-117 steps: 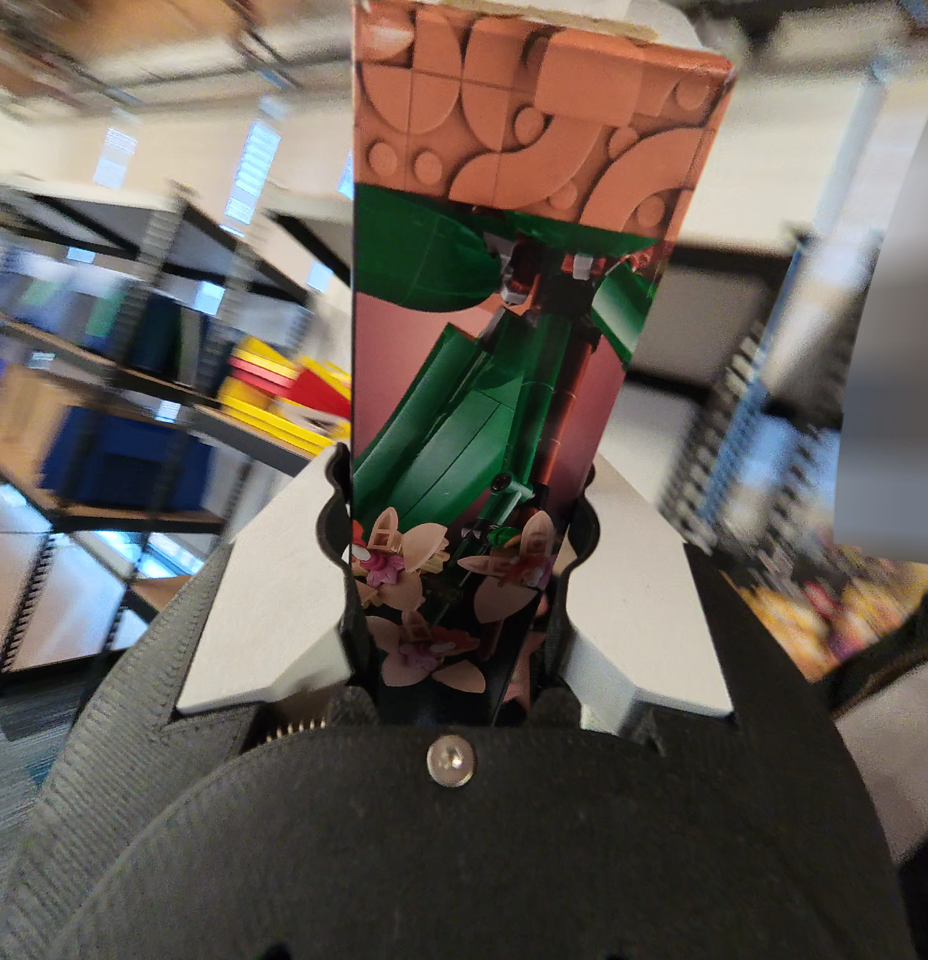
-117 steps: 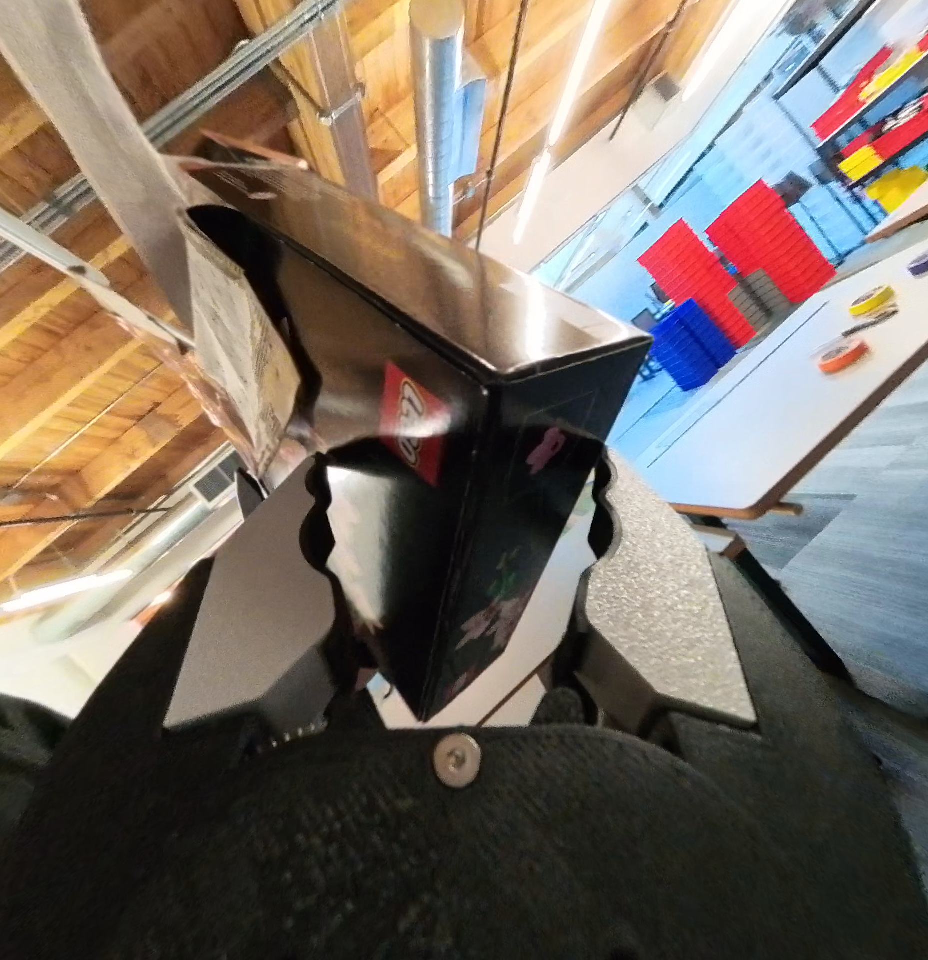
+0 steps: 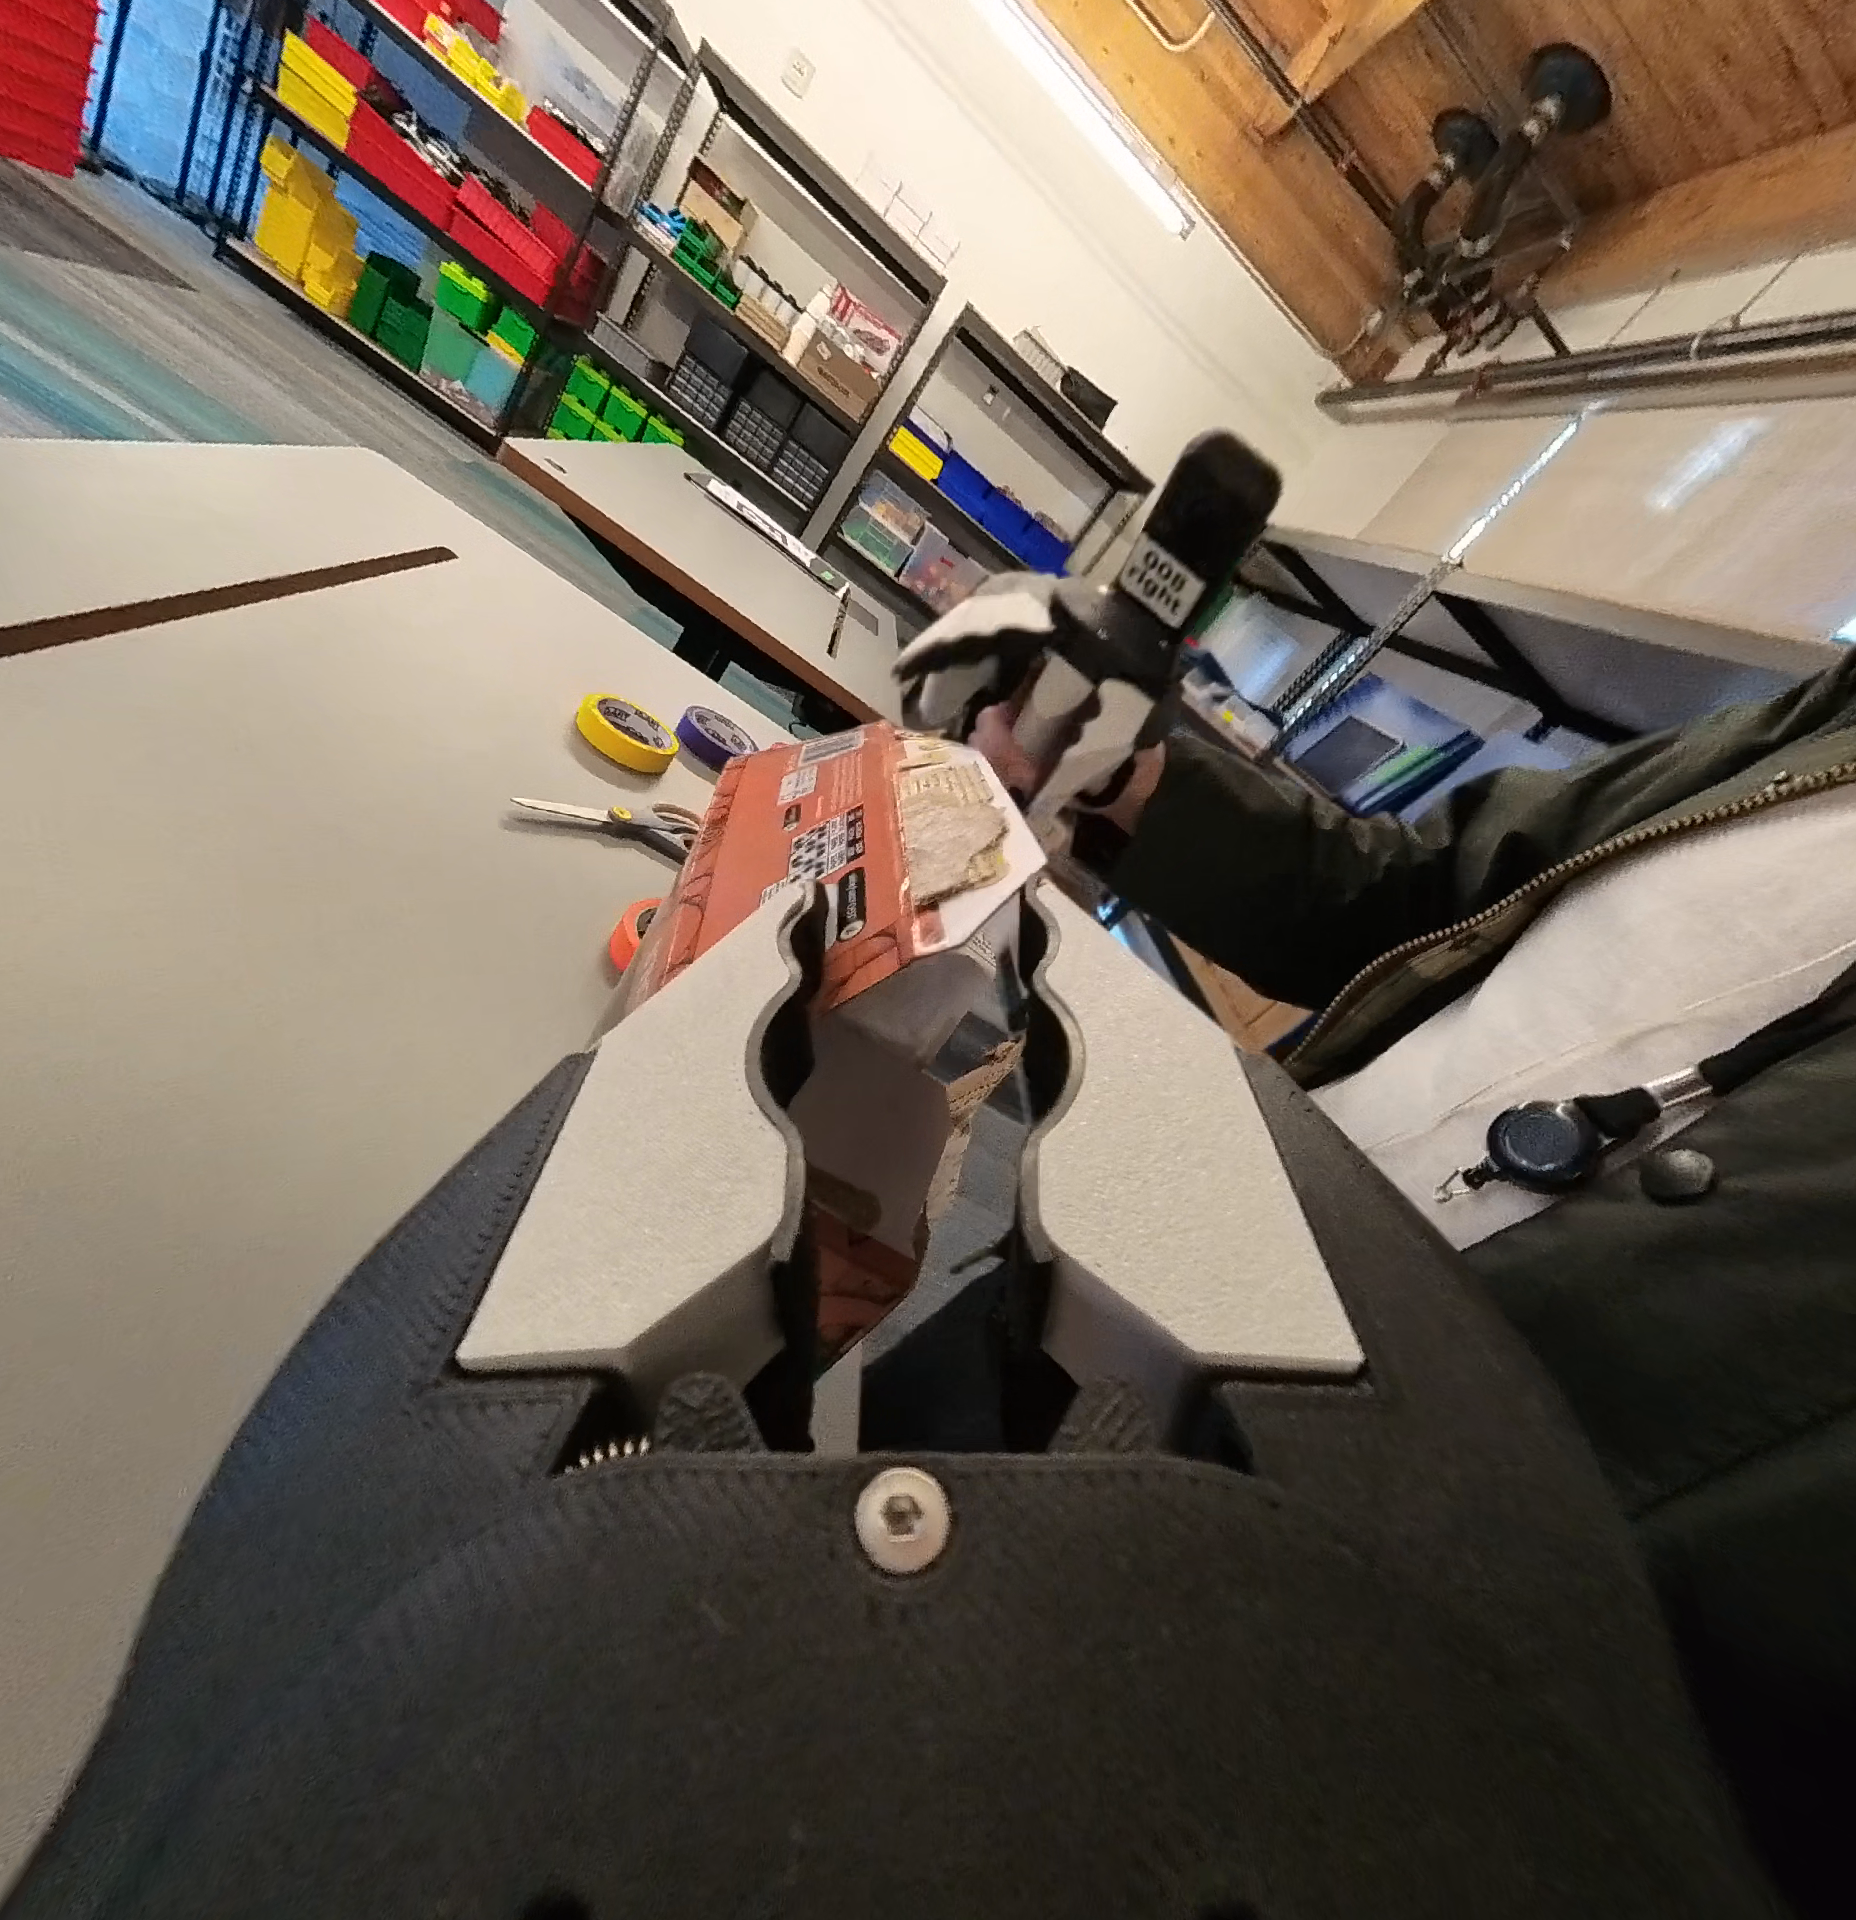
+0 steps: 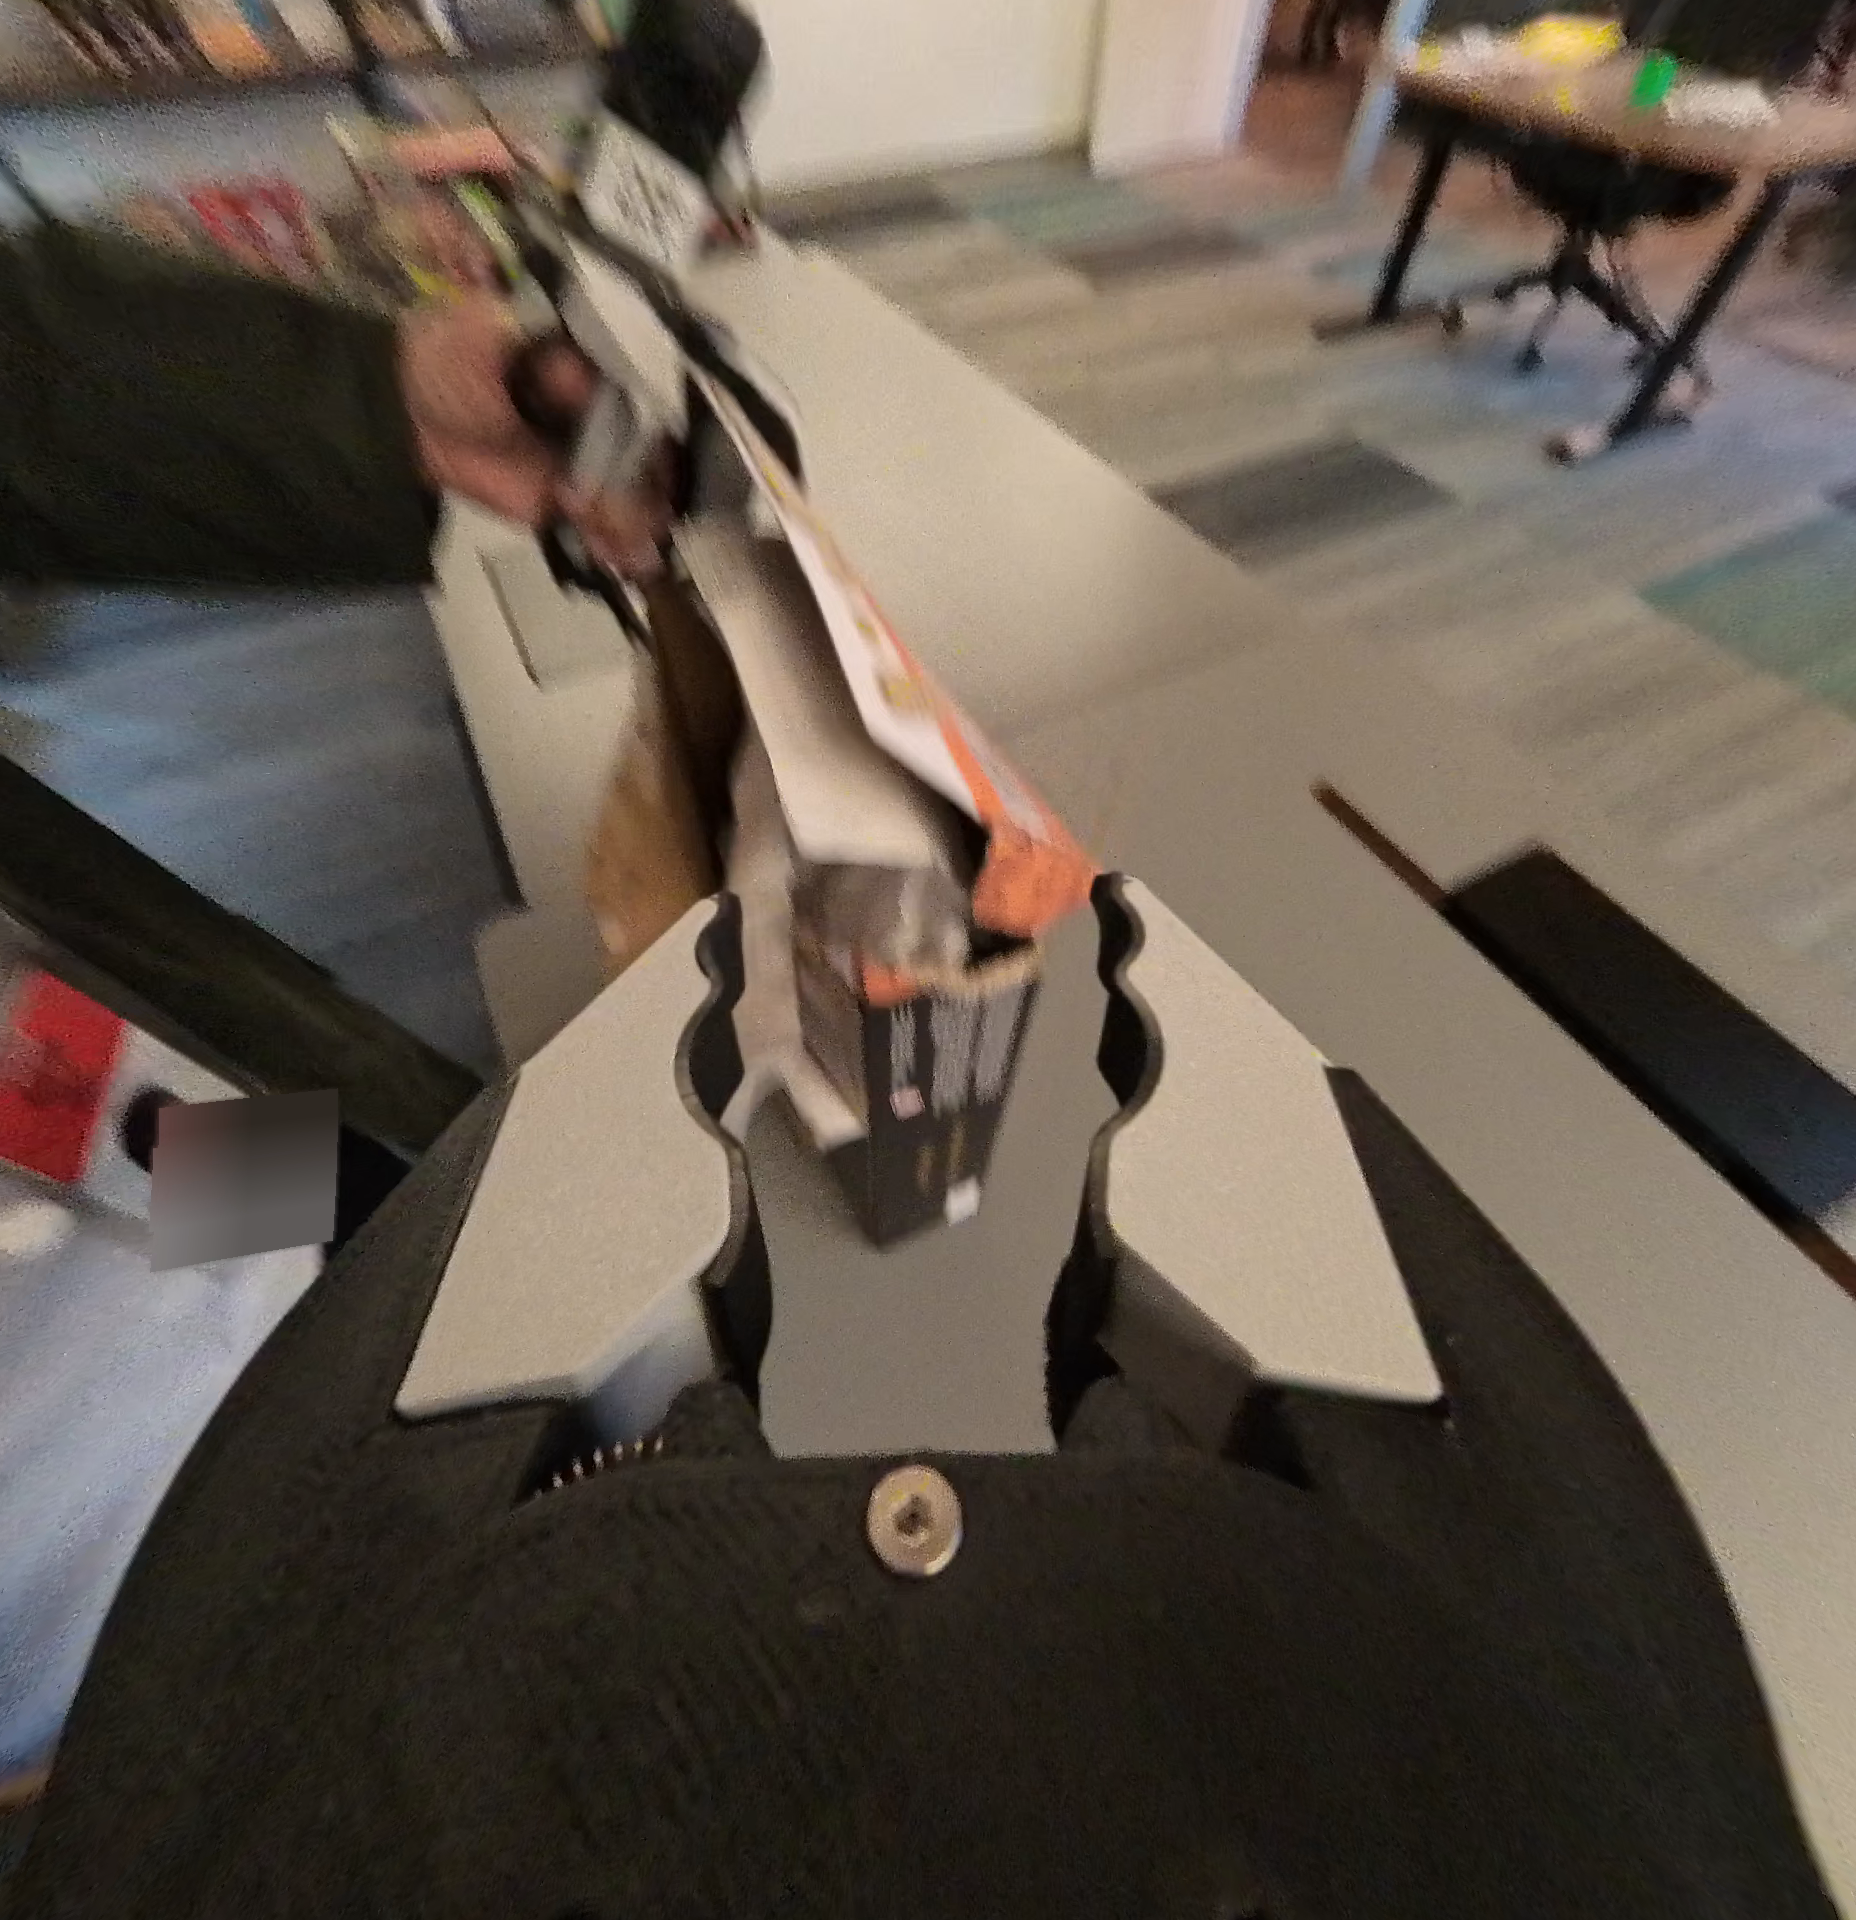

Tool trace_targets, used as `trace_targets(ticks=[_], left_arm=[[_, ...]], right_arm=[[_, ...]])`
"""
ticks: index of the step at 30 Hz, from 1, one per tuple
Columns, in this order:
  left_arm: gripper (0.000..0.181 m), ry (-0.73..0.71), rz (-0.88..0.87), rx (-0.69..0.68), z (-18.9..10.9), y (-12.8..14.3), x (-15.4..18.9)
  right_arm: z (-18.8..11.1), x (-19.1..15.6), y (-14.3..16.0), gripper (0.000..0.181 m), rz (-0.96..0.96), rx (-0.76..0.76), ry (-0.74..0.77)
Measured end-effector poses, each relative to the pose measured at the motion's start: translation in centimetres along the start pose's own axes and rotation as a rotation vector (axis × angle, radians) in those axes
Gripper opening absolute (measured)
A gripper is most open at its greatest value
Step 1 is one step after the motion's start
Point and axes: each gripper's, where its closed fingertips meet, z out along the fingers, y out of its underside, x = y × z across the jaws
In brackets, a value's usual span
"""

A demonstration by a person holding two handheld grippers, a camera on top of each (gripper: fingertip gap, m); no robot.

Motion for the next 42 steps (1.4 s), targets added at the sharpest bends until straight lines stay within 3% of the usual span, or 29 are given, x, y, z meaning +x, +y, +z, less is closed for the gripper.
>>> trace_targets(ticks=[2,4,10,15,19,22,26,30,37,42], left_arm=[[0.034,-0.007,-0.021,0.011,0.0,-0.2,-0.2],[0.034,-0.02,-0.004,0.011,0.1,-0.3,-0.3],[0.033,-0.021,-0.043,0.023,0.0,-0.5,-0.7],[0.033,-0.004,-0.069,0.03,-0.1,-0.8,-0.8],[0.032,0.02,-0.09,0.029,0.1,-1.0,-0.8],[0.031,0.048,-0.061,0.027,-0.1,-0.7,-0.5],[0.035,0.05,-0.018,0.049,-0.5,-0.7,-0.7],[0.052,0.012,0.032,0.005,-0.5,-0.4,-1.6],[0.058,-0.002,0.115,-0.079,-1.4,0.5,-1.4],[0.056,0.018,0.11,-0.109,-0.1,1.7,-2.1]], right_arm=[[0.9,-0.8,-2.7,0.069,0.041,0.05,-0.115],[1.5,-1.2,-2.8,0.065,0.048,-0.022,-0.197],[4.7,1.5,-2.3,0.056,-0.118,-0.054,-0.089],[6.5,0.7,-1.4,0.041,-0.018,-0.051,-0.227],[7.1,2.3,-1.3,0.037,-0.131,-0.037,-0.088],[7.7,1.8,-1.0,0.02,0.012,-0.016,-0.174],[7.9,1.8,-1.1,0.021,0.222,-0.012,-0.287],[8.0,2.1,-1.4,0.022,0.35,-0.052,-0.364],[8.0,2.0,-1.2,0.021,0.28,-0.048,-0.319],[7.5,1.0,-1.1,0.022,0.268,-0.007,-0.347]])
